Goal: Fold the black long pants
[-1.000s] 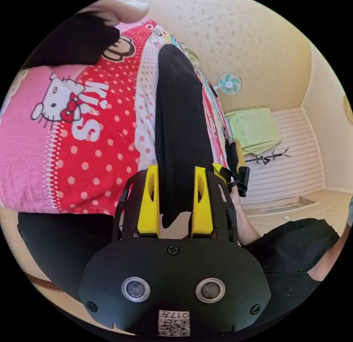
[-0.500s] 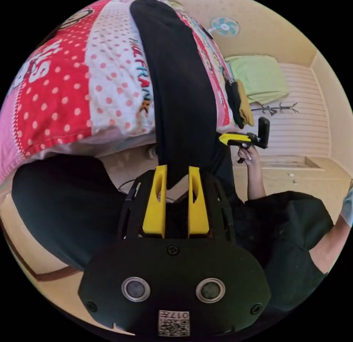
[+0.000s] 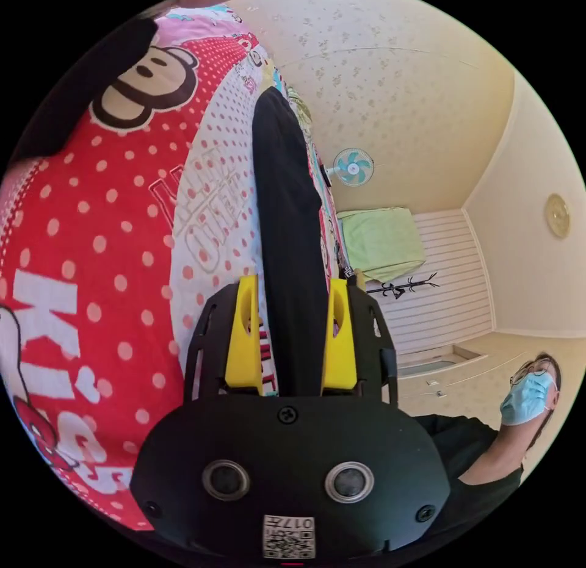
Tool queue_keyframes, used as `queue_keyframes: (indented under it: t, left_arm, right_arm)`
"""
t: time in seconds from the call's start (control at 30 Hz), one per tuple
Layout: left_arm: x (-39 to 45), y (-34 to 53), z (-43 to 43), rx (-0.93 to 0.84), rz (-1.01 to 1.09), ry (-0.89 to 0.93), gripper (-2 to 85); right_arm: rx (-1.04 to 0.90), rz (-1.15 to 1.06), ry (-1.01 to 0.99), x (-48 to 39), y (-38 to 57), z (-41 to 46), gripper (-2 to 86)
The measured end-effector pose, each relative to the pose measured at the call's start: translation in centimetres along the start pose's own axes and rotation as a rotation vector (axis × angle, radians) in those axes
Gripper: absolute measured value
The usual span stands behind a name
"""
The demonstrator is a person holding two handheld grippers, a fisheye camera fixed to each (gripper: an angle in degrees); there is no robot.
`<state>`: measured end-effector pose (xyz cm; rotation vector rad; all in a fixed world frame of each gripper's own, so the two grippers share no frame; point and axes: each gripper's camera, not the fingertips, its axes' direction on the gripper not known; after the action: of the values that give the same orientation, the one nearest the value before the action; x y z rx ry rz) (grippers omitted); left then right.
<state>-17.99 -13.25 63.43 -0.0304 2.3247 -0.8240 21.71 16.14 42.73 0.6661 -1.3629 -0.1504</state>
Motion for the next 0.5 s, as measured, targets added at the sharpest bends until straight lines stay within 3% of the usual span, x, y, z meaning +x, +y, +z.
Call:
queue_keyframes:
  t: [0.17,0.3,0.5]
  left_arm:
    - [-0.3,-2.1,2.2,-0.057,-0.012,-0.014,13.0]
    - [-0.7,-1.7,3.7,-0.16,-0.03,0.03,5.7]
    - [4.0,6.3,-1.2,-0.048,0.062,0.167,3.8]
  right_arm:
    - [-0.056,0.031,-0.018,-0.7,-4.4,1.5,10.9]
    - [-0.072,0.007,0.015,-3.5,-4.4,1.1,5.3]
    - [0.058,-0.181,-0.165,-11.6,2.7,-7.2,2.5]
